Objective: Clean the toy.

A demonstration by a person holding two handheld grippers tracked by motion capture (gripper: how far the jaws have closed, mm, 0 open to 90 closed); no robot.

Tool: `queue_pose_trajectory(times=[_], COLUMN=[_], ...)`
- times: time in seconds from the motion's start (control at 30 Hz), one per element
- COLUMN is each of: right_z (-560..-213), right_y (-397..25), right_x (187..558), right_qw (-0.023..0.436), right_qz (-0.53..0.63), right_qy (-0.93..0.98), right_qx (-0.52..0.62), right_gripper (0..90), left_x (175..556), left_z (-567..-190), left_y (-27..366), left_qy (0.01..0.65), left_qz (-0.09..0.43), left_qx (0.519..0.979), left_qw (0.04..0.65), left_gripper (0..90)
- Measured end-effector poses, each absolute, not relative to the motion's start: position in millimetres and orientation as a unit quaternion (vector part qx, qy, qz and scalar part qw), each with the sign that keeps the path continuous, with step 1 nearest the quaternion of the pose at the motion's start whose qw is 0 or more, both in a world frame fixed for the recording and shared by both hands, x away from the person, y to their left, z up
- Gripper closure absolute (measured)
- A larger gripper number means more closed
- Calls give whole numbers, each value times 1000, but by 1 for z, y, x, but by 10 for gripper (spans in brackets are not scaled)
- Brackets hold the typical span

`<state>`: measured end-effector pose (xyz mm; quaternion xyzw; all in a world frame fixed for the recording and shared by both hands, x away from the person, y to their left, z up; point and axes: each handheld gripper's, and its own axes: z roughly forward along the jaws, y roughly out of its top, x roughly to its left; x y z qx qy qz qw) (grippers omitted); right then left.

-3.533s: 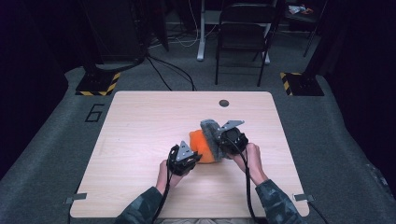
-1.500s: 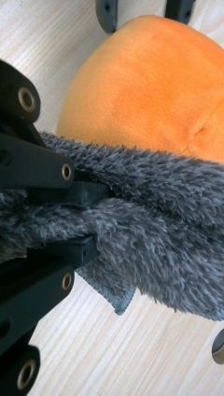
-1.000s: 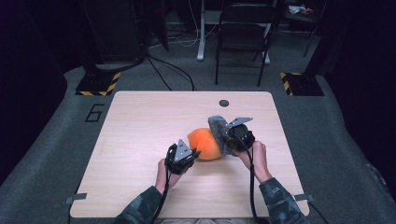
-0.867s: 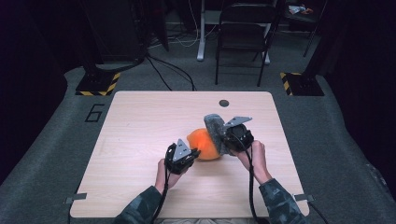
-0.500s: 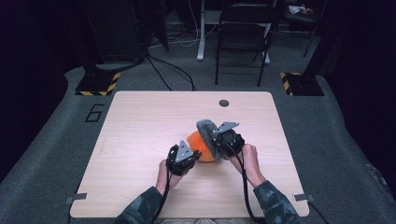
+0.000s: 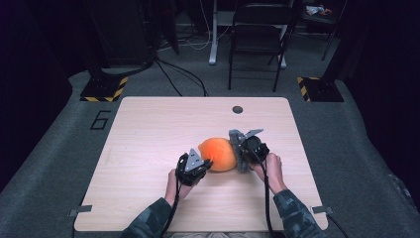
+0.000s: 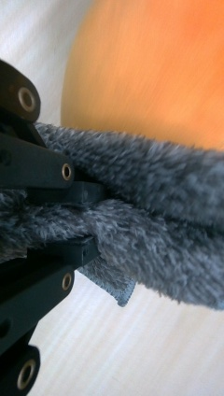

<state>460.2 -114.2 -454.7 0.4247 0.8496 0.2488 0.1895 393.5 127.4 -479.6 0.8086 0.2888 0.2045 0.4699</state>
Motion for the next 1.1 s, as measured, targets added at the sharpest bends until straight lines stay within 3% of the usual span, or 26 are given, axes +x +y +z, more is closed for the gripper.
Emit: queue_pose_trajectory(times=[0.27,0.57,0.77,0.97,1.1], right_z=[-483,-430,-397,-408,-417], right_y=[-122,-127,-102,-75,-83], right_x=[472,459,434,427,435], right_qw=[162,194,192,212,210], right_qz=[211,274,347,314,302], right_qy=[853,837,842,864,863], right_qx=[450,431,366,333,348], right_gripper=[773,773,773,772,771], left_x=[394,394,393,392,391], left_z=[-479,-481,-481,-482,-482], left_y=[130,128,126,127,126], left_qy=[291,285,283,280,281], left_qz=[204,201,197,199,204], left_qx=[808,809,810,815,817], left_qw=[469,473,474,466,460], left_gripper=[841,840,841,841,842])
